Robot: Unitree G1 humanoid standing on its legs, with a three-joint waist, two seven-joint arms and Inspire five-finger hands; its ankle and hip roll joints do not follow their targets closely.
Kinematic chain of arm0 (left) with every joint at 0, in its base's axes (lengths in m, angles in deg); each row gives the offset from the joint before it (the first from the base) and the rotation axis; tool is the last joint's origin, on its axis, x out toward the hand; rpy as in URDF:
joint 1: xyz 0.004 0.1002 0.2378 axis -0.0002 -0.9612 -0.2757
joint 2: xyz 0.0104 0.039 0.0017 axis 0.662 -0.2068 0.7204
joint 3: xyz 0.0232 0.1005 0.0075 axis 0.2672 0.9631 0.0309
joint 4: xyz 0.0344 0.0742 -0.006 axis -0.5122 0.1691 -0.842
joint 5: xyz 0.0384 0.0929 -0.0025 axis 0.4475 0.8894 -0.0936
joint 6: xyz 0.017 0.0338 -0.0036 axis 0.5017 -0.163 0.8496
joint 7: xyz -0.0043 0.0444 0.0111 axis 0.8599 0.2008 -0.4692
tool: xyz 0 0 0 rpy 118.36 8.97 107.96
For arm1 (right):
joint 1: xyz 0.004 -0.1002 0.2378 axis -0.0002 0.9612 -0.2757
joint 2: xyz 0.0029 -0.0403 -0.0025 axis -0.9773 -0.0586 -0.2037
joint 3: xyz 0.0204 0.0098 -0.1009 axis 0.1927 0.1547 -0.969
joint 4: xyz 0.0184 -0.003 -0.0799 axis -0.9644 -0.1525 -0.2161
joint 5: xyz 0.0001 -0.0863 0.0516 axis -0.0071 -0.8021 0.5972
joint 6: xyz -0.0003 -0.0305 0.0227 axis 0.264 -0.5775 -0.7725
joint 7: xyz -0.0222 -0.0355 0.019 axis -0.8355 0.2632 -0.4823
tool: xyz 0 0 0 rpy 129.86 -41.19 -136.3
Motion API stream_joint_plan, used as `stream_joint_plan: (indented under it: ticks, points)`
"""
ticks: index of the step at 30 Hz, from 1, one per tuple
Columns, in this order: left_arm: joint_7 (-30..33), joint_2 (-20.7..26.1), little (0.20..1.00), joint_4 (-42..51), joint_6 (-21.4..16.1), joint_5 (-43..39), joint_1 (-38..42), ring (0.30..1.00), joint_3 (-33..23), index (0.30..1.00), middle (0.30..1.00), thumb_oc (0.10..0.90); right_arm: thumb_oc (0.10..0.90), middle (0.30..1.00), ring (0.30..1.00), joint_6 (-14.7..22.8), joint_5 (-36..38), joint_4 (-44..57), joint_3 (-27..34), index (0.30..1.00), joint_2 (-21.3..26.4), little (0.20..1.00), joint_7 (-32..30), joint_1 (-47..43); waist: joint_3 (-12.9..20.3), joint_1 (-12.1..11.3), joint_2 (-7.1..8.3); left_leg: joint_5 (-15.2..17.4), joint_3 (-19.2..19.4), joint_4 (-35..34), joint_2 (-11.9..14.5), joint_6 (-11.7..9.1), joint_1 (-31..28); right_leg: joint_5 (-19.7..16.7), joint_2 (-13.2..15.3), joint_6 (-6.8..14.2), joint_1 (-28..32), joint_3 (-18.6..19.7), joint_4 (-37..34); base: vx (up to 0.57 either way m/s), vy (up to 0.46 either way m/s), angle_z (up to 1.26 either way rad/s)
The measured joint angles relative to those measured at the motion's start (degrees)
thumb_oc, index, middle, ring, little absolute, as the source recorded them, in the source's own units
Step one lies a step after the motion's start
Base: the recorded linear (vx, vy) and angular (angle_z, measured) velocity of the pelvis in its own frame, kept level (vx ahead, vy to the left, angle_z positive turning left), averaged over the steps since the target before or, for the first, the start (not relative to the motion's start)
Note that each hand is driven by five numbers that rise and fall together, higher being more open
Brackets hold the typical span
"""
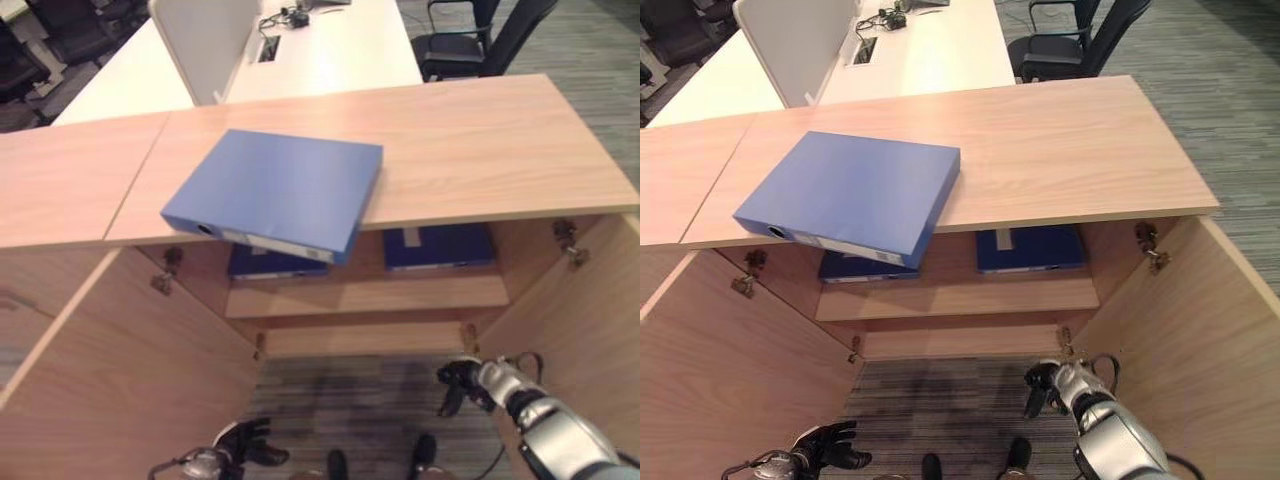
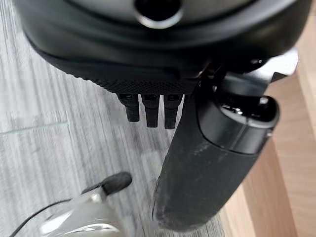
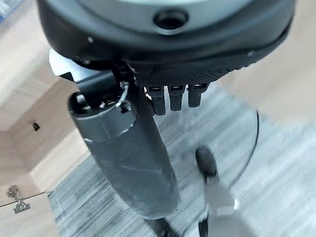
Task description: Put the empty folder in the office cabinet
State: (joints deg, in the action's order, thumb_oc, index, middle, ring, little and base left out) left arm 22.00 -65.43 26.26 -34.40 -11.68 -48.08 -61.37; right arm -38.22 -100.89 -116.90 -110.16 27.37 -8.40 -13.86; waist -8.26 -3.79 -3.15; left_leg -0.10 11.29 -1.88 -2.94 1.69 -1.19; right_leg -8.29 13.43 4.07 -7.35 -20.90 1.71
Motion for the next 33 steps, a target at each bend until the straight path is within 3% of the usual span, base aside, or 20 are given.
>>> stream_joint_plan:
  ticks: [3,6,9,10,11,13,14,17,19,25,29,33]
  points:
    - [-0.3,1.1,0.900,19.6,-2.1,1.5,-5.9,0.900,-2.0,0.900,0.900,0.800,0.800,0.900,0.900,-0.2,3.3,-0.1,3.5,0.900,-0.7,0.900,-1.1,4.1,0.5,0.1,1.10,-0.6,0.3,-1.0,-0.8,1.0,-0.1,-1.1,0.5,0.9,0.3,0.1,-1.9,-0.07,0.072,-0.05]
    - [-0.4,2.3,0.900,24.7,-2.3,2.4,-6.5,0.900,-3.2,0.900,0.900,0.800,0.800,0.900,0.900,-0.5,3.5,-0.1,4.3,0.900,-0.8,0.900,-2.3,5.6,0.7,0.0,1.53,-1.0,0.5,-1.7,-1.2,1.3,-0.9,-1.6,0.7,1.5,0.9,0.1,-2.3,-0.11,0.051,-0.04]
    - [2.5,7.2,0.900,29.1,-2.6,6.4,-6.4,0.900,-10.4,0.900,0.900,0.800,0.800,0.900,0.900,-1.1,5.8,-0.3,4.7,0.900,-0.9,0.900,-3.5,7.8,0.6,0.1,2.43,-0.2,0.8,-1.3,-1.4,2.2,-0.9,-1.1,1.4,2.9,0.6,1.8,-0.3,-0.07,-0.016,-0.02]
    - [3.3,8.1,0.900,29.5,-2.3,6.7,-6.3,0.900,-11.5,0.900,0.900,0.800,0.800,0.900,0.900,-1.0,6.7,-0.5,4.9,0.900,-0.9,0.900,-3.7,8.0,0.6,-0.1,2.37,-0.4,0.8,-1.3,-1.0,2.7,-0.8,-0.4,1.6,3.3,0.1,2.5,0.9,0.01,-0.097,0.04]
    - [3.7,8.6,0.900,31.2,-1.7,7.0,-6.6,0.900,-12.6,0.900,0.900,0.800,0.800,0.900,0.900,-1.0,7.5,-0.6,6.0,0.900,-1.1,0.900,-4.1,8.5,0.6,-0.7,1.91,-0.9,0.8,-1.3,0.0,3.5,-0.5,1.3,1.2,2.4,-1.3,3.5,5.0,0.05,-0.082,0.13]
    - [4.8,8.5,0.900,36.7,-1.8,7.3,-9.1,0.900,-16.2,0.900,0.900,0.800,0.800,0.900,0.900,-1.0,9.5,-0.5,7.9,0.900,-1.7,0.900,-4.3,10.2,0.9,-1.9,1.36,-0.7,-0.3,-1.3,1.6,2.6,-0.5,5.8,-0.1,2.3,-1.8,3.8,11.7,0.05,-0.117,0.25]
    - [6.1,10.2,0.900,41.4,-2.8,7.3,-11.1,0.900,-18.9,0.900,0.900,0.800,0.800,0.900,0.900,-1.0,11.2,-0.6,8.5,0.900,-2.9,0.900,-4.3,11.8,1.5,-3.6,3.66,-1.1,-1.5,-1.6,1.3,1.4,-0.7,7.8,-1.0,2.1,2.2,4.7,6.5,0.08,-0.177,0.36]
    - [8.2,9.4,0.900,48.2,-3.1,8.4,-14.3,0.900,-22.8,0.900,0.900,0.800,0.800,0.900,0.900,0.2,13.4,-2.1,9.5,0.900,-3.9,0.900,-4.7,13.0,2.8,-5.1,3.85,-2.4,-2.9,-2.8,2.7,-0.4,-1.1,4.6,-4.2,1.9,6.6,5.3,-2.7,0.06,-0.112,0.20]
    - [9.9,9.0,0.900,52.1,-3.9,10.1,-14.9,0.900,-24.2,0.900,0.900,0.800,0.800,0.900,0.900,0.8,14.2,-2.9,9.4,0.900,-4.4,0.900,-4.8,13.5,3.2,-6.3,4.30,-2.8,-3.0,-2.8,3.1,-0.9,-1.2,2.2,-5.6,0.6,8.9,4.9,-7.2,0.01,-0.117,0.05]
    - [12.6,8.6,0.900,57.9,-6.9,14.1,-12.9,0.900,-24.4,0.900,0.900,0.800,0.800,0.900,0.900,1.3,15.7,-3.1,9.5,0.900,-4.9,0.900,-5.3,15.5,3.6,-6.0,4.66,-2.9,-4.4,-2.8,3.3,-1.3,-2.0,2.7,-5.8,1.0,10.5,4.5,-7.2,0.03,-0.051,0.09]
    - [13.9,8.6,0.900,59.9,-7.1,18.2,-12.9,0.900,-26.7,0.900,0.900,0.800,0.800,0.900,0.900,1.5,15.8,-3.1,9.5,0.900,-5.7,0.900,-5.3,18.9,5.3,-6.0,6.15,-2.4,-4.7,-2.8,3.4,-2.2,-2.2,3.2,-5.8,1.4,10.8,4.5,-7.2,0.01,-0.040,0.03]
    - [18.6,9.1,0.900,62.7,-7.3,23.3,-12.7,0.900,-29.1,0.900,0.900,0.800,0.800,0.900,0.900,1.9,16.7,-3.0,9.5,0.900,-6.2,0.900,-6.1,20.6,6.6,-5.9,6.68,-2.4,-4.8,-3.0,3.4,-2.3,-2.1,3.2,-5.7,1.3,10.7,4.5,-7.2,0.00,-0.020,0.00]
